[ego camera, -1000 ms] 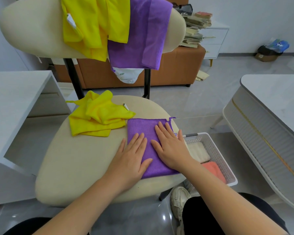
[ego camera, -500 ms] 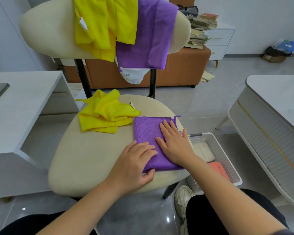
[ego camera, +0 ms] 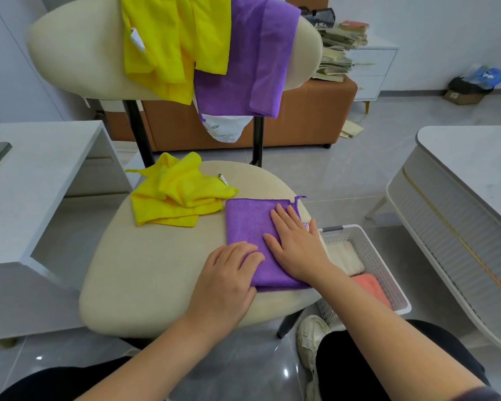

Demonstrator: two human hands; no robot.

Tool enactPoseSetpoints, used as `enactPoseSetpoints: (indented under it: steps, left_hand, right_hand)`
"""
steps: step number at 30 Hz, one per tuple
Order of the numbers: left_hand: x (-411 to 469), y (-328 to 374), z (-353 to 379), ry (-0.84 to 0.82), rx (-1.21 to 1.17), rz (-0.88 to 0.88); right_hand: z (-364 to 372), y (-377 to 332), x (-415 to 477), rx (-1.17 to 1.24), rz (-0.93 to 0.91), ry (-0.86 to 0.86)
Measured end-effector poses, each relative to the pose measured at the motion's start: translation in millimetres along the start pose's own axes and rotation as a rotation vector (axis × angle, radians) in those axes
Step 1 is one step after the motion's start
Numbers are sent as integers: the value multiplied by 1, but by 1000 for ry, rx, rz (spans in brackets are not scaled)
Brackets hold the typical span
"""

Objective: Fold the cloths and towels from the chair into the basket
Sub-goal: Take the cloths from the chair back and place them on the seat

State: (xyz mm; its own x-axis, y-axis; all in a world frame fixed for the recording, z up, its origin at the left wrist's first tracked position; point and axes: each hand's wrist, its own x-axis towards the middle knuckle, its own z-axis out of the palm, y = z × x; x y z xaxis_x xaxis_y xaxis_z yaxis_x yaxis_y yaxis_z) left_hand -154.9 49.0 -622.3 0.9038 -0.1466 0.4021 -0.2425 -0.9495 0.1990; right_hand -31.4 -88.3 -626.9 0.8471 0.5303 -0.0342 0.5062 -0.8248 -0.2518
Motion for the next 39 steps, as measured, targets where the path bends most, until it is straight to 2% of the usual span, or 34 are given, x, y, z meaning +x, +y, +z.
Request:
enactPoseSetpoints:
  steps: [3, 6, 15, 19, 21, 25, 28, 30, 34, 39]
  left_hand:
    - [3, 1, 1, 8, 54, -46]
    - [3, -1, -3, -61, 90, -49]
    - [7, -21, -13, -331, 87, 149]
    - [7, -29, -16, -445, -5, 152]
    - [3, -32, -16, -472, -24, 130]
    - [4, -34, -14, -366, -2, 18]
    - [19, -30, -9, -311, 1, -95]
    - [27, -28, -4, -346, 22, -125]
    - [36, -35, 6, -529, 58, -198]
    - [34, -50, -2, -469, 35, -378]
  right_hand:
    - [0, 0, 0, -1, 2, -4]
    - [1, 0, 0, 8, 0, 9]
    - [4, 2, 1, -2, -1, 28]
    - [2, 2, 1, 18, 2, 12]
    - [1, 3, 1, 15, 2, 1]
    - [-4, 1, -1, -5, 1, -38]
    - [-12, 1, -1, 86, -9, -54]
    - [-16, 2, -2, 125, -27, -52]
    - [-16, 6, -3, -12, -44, -126]
    - [-18, 14, -4, 39, -37, -143]
